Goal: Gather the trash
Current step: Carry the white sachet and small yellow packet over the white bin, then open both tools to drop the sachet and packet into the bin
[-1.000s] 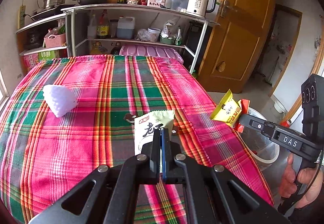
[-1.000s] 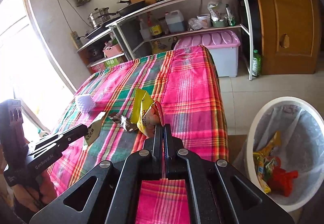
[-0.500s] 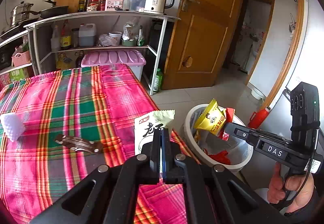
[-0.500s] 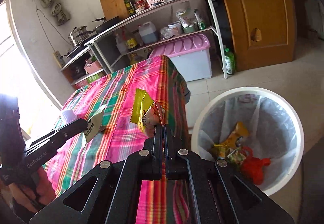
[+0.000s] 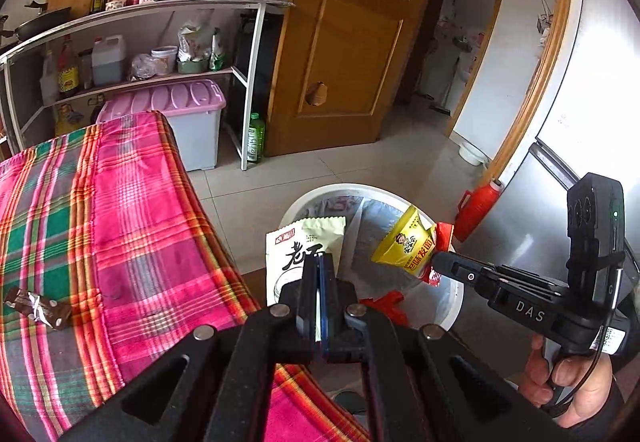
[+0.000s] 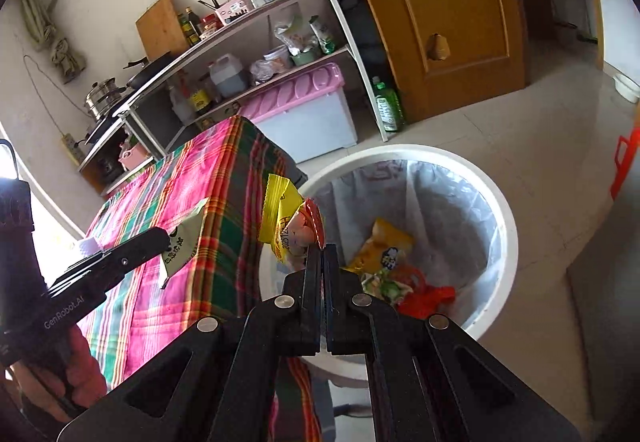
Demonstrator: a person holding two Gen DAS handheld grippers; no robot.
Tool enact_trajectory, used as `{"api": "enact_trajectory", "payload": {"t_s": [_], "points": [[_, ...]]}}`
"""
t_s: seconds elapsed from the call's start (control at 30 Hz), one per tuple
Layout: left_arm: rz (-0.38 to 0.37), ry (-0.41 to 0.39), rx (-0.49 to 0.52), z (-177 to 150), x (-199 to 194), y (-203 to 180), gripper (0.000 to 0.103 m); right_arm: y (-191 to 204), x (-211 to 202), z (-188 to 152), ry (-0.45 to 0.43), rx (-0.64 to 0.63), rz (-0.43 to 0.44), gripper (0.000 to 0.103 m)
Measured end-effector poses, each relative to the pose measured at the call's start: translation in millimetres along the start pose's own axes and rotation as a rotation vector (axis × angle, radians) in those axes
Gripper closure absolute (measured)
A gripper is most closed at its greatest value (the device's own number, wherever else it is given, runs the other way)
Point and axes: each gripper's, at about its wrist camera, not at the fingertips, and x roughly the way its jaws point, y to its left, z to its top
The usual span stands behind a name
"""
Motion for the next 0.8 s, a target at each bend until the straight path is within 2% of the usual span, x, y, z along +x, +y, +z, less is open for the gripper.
{"api": "enact_trajectory", "payload": {"t_s": [0.5, 0.57, 0.7, 0.8], "points": [[-0.038, 0.093, -0.007, -1, 50, -16, 0.102, -30, 20, -8, 0.072, 0.056, -0.040, 0.101], [-0.036, 0.099, -0.013, -1, 52, -16, 0.102, -30, 20, -9, 0.076, 0.056, -0.043, 0.097], [-0.036, 0.094, -0.023, -2, 49, -14, 0.101, -27, 15, -10, 0.067, 0.043, -0.041, 0.082], [-0.037, 0.080, -0.034, -2, 42, -11, 0.101, -24, 11, -9, 0.057, 0.039, -0.039, 0.081]]}}
